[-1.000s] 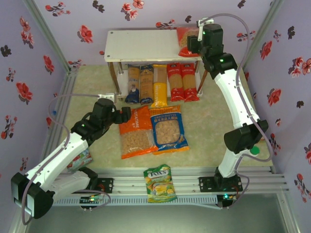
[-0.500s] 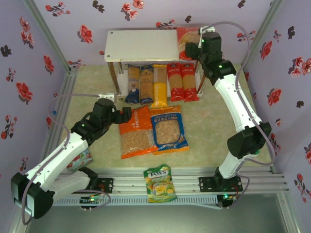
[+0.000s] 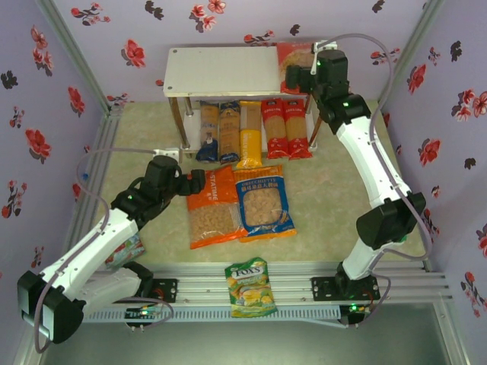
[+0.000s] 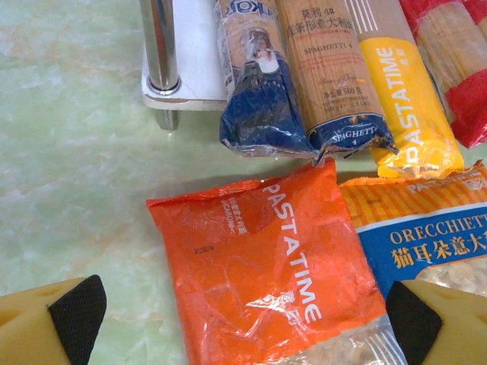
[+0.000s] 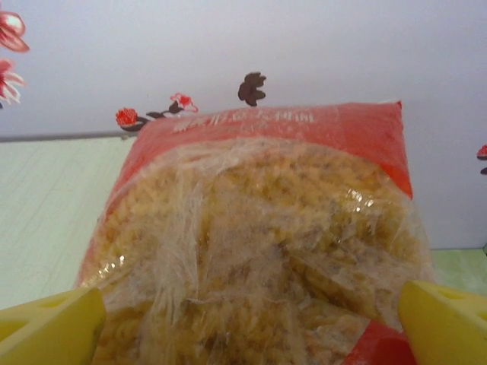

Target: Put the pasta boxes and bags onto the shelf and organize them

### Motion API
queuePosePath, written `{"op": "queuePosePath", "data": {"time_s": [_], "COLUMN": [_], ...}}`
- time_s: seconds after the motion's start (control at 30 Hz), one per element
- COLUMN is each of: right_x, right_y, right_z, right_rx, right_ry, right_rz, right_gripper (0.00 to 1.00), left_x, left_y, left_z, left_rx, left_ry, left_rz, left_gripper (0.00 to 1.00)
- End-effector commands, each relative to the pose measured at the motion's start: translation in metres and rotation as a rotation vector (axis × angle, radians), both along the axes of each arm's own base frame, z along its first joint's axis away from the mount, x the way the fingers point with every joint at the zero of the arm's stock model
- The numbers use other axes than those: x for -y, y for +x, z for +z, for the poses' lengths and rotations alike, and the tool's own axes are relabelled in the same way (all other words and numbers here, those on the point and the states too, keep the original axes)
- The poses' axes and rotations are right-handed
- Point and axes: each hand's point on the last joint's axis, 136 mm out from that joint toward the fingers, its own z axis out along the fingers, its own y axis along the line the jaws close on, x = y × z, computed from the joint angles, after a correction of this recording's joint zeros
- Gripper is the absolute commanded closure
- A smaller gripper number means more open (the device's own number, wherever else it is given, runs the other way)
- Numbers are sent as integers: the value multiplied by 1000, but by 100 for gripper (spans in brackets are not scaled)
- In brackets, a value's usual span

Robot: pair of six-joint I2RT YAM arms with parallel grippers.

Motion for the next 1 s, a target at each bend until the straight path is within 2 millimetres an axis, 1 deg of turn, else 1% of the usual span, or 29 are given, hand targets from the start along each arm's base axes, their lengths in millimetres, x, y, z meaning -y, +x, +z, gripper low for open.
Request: {"op": "queuePosePath", "data": {"time_s": [0.0, 0.1, 0.17, 0.23, 0.27, 0.33, 0.43, 0.53, 0.63, 0.73, 0.8, 0.83, 0.87, 0.97], "right_x": [6, 8, 12, 15, 17, 21, 31, 43, 52, 58, 59, 59, 58, 50], "right_y": [-23, -37, -48, -58, -64, -74, -95, -122, -149, -177, -196, -204, -212, -235], "right_z": [74, 107, 123, 133, 136, 136, 120, 88, 47, -3, -40, -54, -73, -119], "right_rx": [197, 296, 342, 371, 379, 376, 325, 240, 147, 25, -61, -96, -144, -274], "right_ry": [87, 110, 116, 110, 101, 77, 16, -14, -16, -8, 11, 23, 35, 60], "right_rz": [11, 24, 27, 30, 27, 15, -27, -68, -79, -79, -69, -64, -60, -31], "right_gripper": [1, 1, 1, 1, 1, 1, 2, 3, 3, 4, 4, 4, 5, 7], "left_x": [-5, -5, -5, -6, -6, -6, -5, -3, -1, 4, 8, 10, 12, 19], "left_y": [-4, -5, -6, -6, -6, -7, -8, -11, -14, -17, -20, -21, -23, -32], "left_z": [-1, -3, -4, -5, -5, -5, -5, -9, -15, -21, -26, -29, -32, -46], "left_rx": [1, -2, -3, -3, 0, 4, 13, 5, -15, -36, -48, -57, -67, -106], "left_ry": [10, 11, 12, 10, 7, 2, -9, -10, 3, 8, 9, 12, 18, 46], "left_rz": [-4, -4, -4, -2, -1, 0, 0, -8, -19, -32, -38, -43, -46, -51], "left_gripper": [1, 1, 1, 1, 2, 3, 4, 4, 4, 4, 5, 5, 5, 6]}}
